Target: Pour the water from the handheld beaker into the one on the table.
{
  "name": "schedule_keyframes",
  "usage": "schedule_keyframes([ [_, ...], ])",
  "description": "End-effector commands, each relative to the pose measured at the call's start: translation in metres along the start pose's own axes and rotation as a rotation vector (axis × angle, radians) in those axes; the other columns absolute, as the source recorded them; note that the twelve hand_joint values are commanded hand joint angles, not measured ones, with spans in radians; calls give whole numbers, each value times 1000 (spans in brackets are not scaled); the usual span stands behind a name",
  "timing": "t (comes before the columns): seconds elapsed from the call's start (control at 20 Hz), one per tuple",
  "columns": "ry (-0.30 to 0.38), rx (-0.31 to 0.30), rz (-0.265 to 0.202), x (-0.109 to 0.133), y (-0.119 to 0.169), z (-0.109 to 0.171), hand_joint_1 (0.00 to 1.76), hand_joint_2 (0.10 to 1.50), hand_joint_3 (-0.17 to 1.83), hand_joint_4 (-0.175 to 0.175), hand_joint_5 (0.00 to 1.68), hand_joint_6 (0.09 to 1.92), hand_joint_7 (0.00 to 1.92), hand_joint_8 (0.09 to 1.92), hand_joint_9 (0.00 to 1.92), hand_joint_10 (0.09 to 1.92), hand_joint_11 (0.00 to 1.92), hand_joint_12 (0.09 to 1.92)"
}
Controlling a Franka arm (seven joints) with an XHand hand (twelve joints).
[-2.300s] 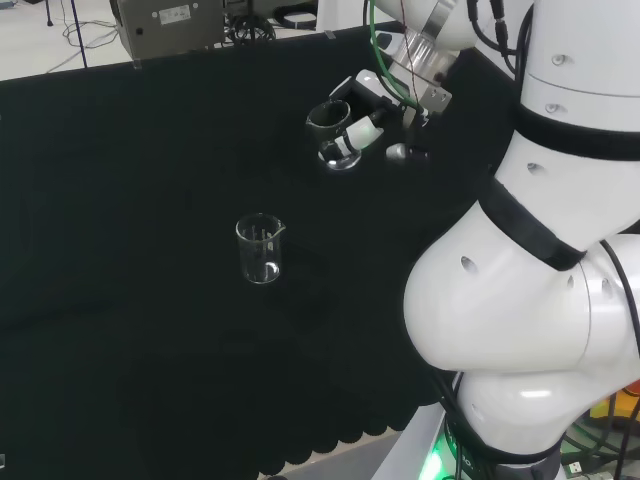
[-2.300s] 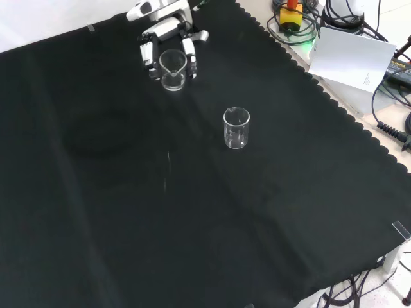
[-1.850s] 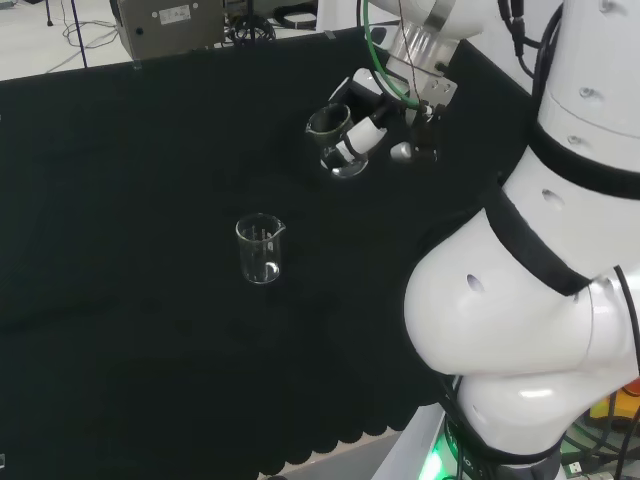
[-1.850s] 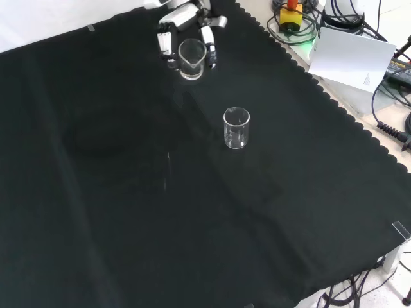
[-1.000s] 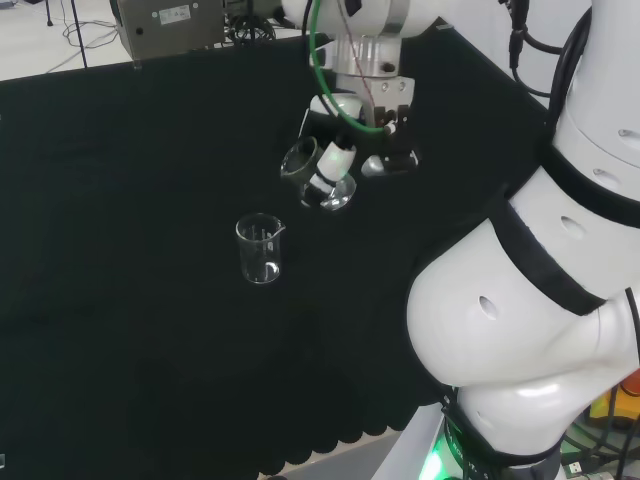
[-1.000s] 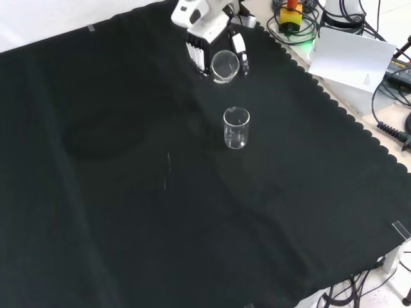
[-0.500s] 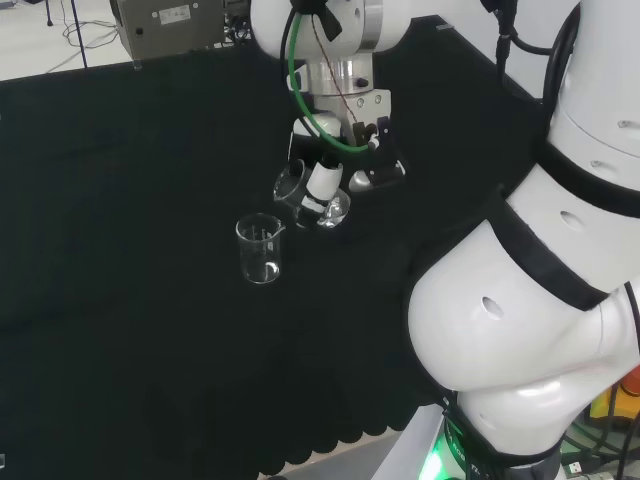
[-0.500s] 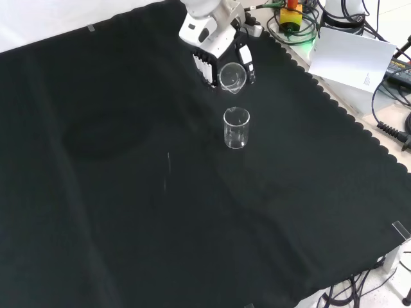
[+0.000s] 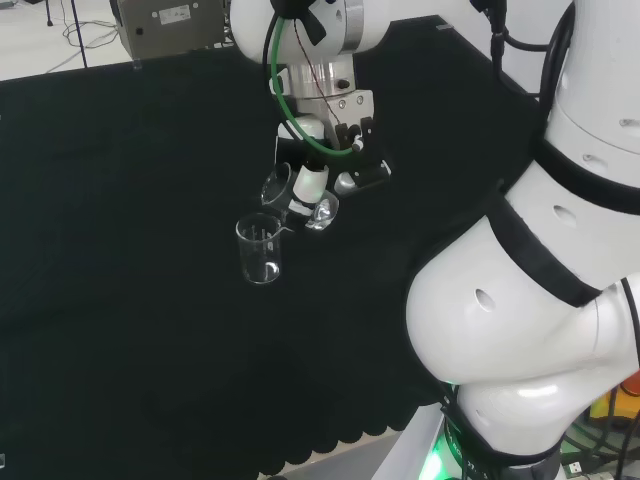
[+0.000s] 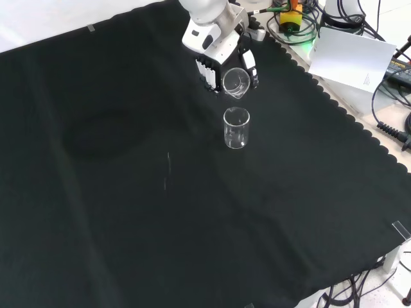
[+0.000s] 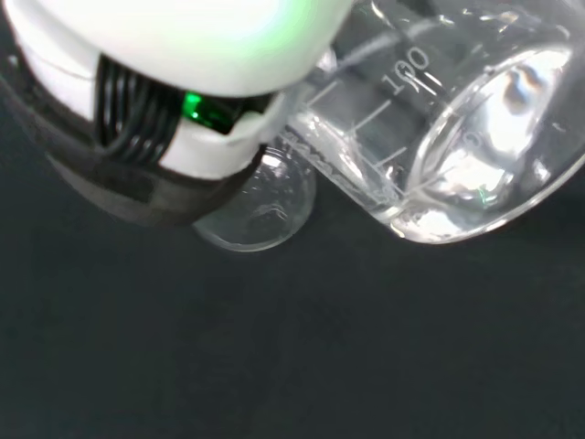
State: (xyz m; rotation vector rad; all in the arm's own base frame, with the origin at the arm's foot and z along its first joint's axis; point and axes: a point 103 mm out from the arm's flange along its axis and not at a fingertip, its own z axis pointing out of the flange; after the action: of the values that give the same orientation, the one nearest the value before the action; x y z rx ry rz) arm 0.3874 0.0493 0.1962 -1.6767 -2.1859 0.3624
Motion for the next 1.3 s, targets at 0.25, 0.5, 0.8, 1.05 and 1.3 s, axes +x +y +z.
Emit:
schedule_keyframes([
  [0.25, -155, 111, 77, 2, 14, 8, 1432, 715, 419, -175, 1402, 302, 1394, 380, 1585, 87, 1299, 635],
  [0.5, -183, 123, 79, 9, 17, 6, 1432, 714, 422, -175, 1403, 301, 1395, 379, 1585, 87, 1299, 634],
  [0.8, -226, 148, 85, 16, 18, 3, 1432, 713, 423, -175, 1403, 300, 1396, 376, 1586, 87, 1299, 632],
  [1.05, -271, 159, 100, 23, 17, -2, 1432, 712, 424, -175, 1404, 300, 1397, 373, 1586, 87, 1300, 631],
  [1.3, -291, 182, 114, 28, 18, -7, 1432, 712, 425, -175, 1404, 299, 1397, 373, 1586, 87, 1300, 630],
])
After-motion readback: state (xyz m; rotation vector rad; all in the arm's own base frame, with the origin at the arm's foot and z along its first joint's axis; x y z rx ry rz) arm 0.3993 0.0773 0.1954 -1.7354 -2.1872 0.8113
